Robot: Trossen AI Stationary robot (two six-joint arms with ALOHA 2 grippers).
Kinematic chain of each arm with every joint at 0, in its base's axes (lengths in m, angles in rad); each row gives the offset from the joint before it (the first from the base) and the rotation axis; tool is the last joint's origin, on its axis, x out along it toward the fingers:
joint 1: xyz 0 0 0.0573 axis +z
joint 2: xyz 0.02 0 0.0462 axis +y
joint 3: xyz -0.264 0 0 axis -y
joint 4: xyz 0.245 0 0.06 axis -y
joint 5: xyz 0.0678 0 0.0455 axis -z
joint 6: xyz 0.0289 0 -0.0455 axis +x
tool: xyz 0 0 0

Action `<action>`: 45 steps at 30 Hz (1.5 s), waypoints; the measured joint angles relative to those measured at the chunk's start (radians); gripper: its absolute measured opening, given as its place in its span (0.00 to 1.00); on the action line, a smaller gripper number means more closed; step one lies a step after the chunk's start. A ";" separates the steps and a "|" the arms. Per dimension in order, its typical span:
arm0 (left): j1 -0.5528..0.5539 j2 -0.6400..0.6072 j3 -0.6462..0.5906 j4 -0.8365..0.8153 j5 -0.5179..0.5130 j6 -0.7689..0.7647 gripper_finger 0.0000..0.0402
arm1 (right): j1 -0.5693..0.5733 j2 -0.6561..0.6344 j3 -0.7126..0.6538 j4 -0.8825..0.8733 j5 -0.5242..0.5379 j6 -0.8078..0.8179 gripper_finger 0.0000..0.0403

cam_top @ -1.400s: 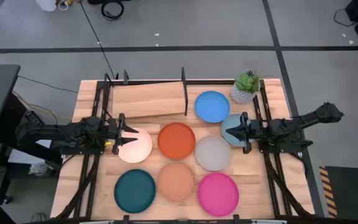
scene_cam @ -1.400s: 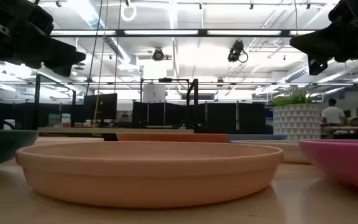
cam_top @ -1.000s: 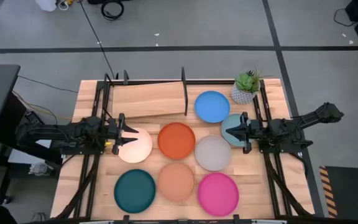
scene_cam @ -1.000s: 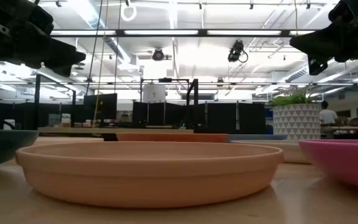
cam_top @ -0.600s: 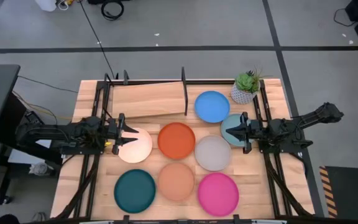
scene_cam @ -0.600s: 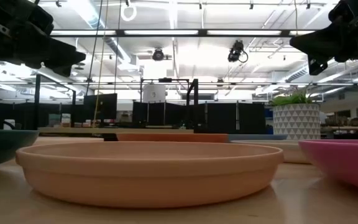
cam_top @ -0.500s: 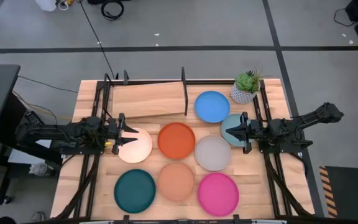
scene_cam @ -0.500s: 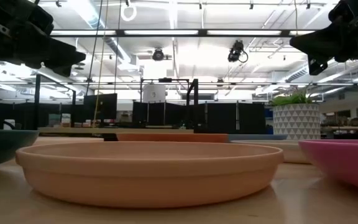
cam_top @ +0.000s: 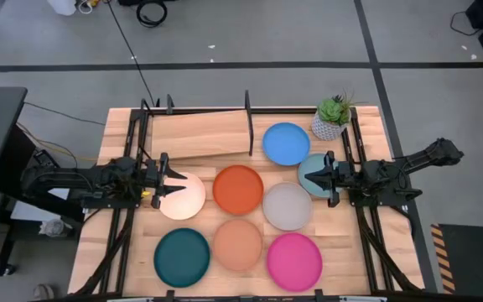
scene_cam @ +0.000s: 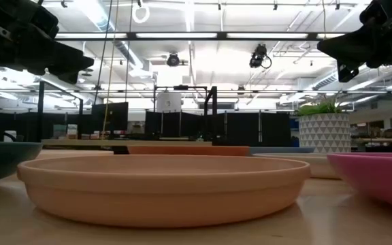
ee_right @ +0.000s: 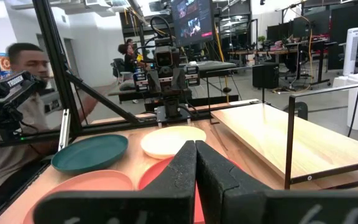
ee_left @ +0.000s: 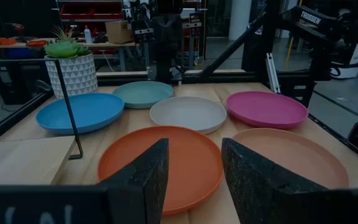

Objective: Place and stack plates onto a shelf

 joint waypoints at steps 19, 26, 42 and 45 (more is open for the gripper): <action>0.000 0.000 0.000 0.000 0.000 0.000 0.39 | 0.000 0.000 0.000 0.000 0.000 0.000 0.03; 0.000 0.000 0.000 0.000 0.000 0.000 0.39 | 0.000 0.000 0.000 0.000 0.000 0.000 0.03; 0.000 0.035 0.000 0.132 0.002 -0.143 0.39 | 0.000 0.002 0.000 0.099 -0.083 0.076 0.03; 0.000 0.107 0.000 0.212 0.002 -0.212 0.39 | 0.000 0.002 0.000 0.096 -0.267 0.099 0.03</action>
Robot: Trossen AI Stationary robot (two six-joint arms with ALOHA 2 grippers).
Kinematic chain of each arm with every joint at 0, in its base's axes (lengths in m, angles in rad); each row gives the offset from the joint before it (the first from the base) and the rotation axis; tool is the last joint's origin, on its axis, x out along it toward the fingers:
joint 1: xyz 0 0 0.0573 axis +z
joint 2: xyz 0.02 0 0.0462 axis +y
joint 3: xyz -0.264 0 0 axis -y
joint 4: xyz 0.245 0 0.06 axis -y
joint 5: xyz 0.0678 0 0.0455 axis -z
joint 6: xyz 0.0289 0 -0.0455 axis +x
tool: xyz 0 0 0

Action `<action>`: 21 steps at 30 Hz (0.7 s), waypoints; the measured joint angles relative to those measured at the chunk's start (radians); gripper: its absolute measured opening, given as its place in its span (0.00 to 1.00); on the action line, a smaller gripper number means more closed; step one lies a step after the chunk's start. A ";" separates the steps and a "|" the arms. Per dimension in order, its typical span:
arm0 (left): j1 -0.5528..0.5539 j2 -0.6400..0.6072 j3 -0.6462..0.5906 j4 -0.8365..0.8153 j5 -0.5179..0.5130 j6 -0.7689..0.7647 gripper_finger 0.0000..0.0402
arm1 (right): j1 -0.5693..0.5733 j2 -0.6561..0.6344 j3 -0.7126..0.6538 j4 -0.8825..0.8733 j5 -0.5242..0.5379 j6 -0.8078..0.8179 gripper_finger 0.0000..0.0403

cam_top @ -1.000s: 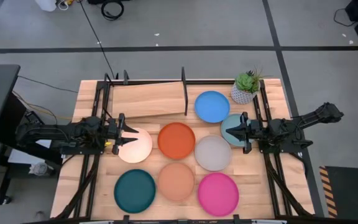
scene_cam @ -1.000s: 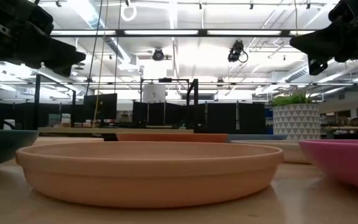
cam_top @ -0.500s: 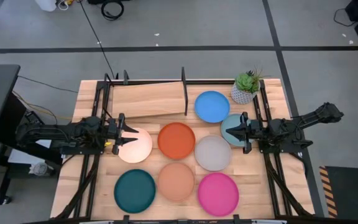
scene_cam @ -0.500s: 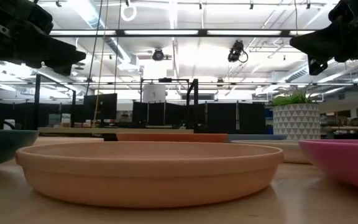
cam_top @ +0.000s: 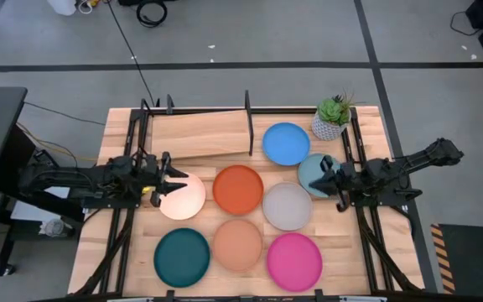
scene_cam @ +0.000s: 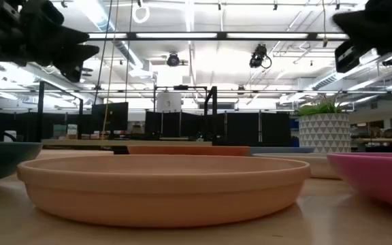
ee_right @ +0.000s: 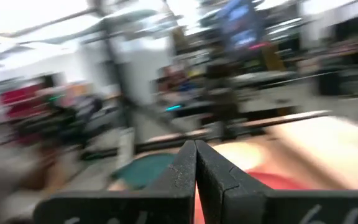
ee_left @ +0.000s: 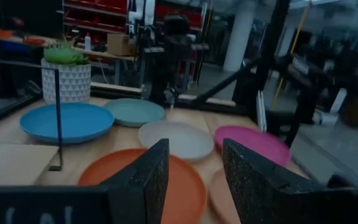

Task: Place and stack plates onto a shelf
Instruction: Put the orange plate on the shelf

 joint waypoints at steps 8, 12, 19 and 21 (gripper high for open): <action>0.000 0.164 0.000 0.177 0.001 -0.076 0.39 | 0.000 0.000 0.000 0.080 -0.271 -0.013 0.03; 0.000 0.176 0.000 0.181 0.000 -0.077 0.39 | 0.000 0.000 0.000 0.134 -0.201 -0.020 0.03; 0.000 0.175 0.000 0.206 -0.009 -0.045 0.39 | -0.002 0.000 0.000 0.150 0.193 -0.134 0.03; 0.000 0.175 0.000 0.208 -0.010 -0.048 0.39 | -0.007 0.000 0.000 0.191 0.302 -0.225 0.03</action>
